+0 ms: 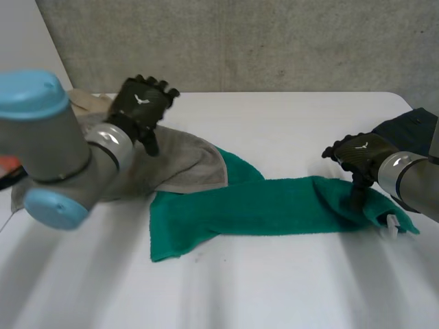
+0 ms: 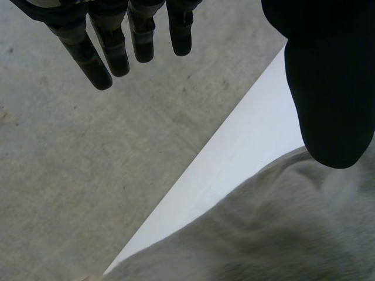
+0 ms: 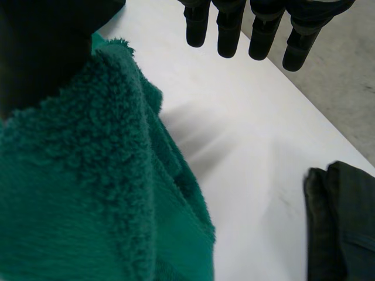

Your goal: Fold the laundry.

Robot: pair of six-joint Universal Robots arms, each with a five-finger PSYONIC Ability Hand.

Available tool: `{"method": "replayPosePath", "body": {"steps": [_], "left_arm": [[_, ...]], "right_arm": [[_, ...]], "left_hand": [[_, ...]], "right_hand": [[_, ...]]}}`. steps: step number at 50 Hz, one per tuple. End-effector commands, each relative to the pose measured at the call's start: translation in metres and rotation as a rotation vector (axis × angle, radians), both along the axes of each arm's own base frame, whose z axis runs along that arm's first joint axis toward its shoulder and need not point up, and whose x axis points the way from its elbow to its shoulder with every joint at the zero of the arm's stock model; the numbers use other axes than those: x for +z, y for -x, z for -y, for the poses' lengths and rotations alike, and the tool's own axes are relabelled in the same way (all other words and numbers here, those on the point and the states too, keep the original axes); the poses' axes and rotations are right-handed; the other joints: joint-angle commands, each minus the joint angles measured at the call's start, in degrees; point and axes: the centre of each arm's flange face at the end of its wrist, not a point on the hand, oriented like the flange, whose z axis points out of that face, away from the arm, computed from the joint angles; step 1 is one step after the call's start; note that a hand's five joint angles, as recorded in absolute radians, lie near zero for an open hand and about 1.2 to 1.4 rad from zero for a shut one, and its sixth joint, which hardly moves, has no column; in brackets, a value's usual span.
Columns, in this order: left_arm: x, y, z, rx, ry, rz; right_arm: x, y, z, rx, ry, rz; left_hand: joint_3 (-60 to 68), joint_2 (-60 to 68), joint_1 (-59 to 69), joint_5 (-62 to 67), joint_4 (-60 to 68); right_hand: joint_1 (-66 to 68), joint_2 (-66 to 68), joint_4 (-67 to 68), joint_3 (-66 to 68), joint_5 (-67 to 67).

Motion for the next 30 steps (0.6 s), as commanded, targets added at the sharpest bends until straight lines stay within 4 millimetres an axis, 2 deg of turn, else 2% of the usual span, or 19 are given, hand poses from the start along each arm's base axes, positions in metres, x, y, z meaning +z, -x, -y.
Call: {"method": "replayPosePath", "body": {"steps": [1,6,7,15,17,18,21,22,25,29,30], "left_arm": [[0.0,-0.033,0.049,0.002,-0.127,0.039],[-0.016,-0.047,0.074,-0.024,-0.211,0.078],[-0.026,-0.05,0.081,-0.031,-0.235,0.105],[-0.068,-0.061,0.098,-0.017,-0.249,0.274],[-0.074,-0.061,0.1,-0.014,-0.244,0.297],[-0.077,-0.062,0.102,-0.006,-0.238,0.306],[-0.079,-0.061,0.105,0.012,-0.222,0.303],[-0.079,-0.061,0.107,0.027,-0.207,0.301],[-0.07,-0.063,0.111,0.069,-0.167,0.29],[-0.029,-0.073,0.121,0.183,-0.038,0.235],[-0.004,-0.083,0.127,0.245,0.035,0.181]], "right_arm": [[0.0,-0.002,-0.003,0.001,0.0,-0.018],[-0.002,-0.004,-0.004,0.011,-0.003,-0.016],[-0.003,-0.004,-0.004,0.011,-0.005,-0.016],[-0.009,-0.006,-0.005,0.018,-0.022,-0.023],[-0.011,-0.007,-0.005,0.021,-0.024,-0.025],[-0.012,-0.007,-0.005,0.024,-0.026,-0.028],[-0.014,-0.009,-0.007,0.033,-0.031,-0.035],[-0.016,-0.01,-0.007,0.039,-0.034,-0.04],[-0.018,-0.011,-0.008,0.049,-0.037,-0.052],[-0.017,-0.011,-0.009,0.06,-0.032,-0.067],[-0.016,-0.011,-0.009,0.061,-0.026,-0.068]], "left_hand": [[-2.0,-1.6,-1.2,-2.6,-1.4],[2.1,2.4,2.9,1.5,2.6],[4.1,4.5,4.9,3.5,4.6],[19.0,19.4,19.9,18.4,19.6],[27.9,28.3,28.8,27.3,28.5],[40.1,40.5,41.0,39.5,40.7],[62.7,63.1,63.6,62.1,63.3],[67.9,68.3,68.8,67.3,68.5],[68.0,68.4,68.8,67.4,68.6],[68.0,68.4,68.8,67.4,68.6],[68.0,68.4,68.8,67.4,68.6]], "right_hand": [[-2.8,-1.8,-2.2,-1.9,-2.8],[-2.8,-1.8,-2.2,-1.9,-2.8],[-2.8,-1.8,-2.2,-1.9,-2.8],[-2.8,-1.8,-2.2,-1.9,-2.8],[-2.8,-1.8,-2.2,-1.9,-2.8],[-2.8,-1.8,-2.2,-1.9,-2.8],[-2.8,-1.8,-2.2,-1.9,-2.8],[-2.8,-1.8,-2.2,-1.9,-2.8],[-2.8,-1.8,-2.2,-1.9,-2.8],[-2.8,-1.8,-2.2,-1.9,-2.8],[-2.8,-1.8,-2.2,-1.9,-2.8]]}}
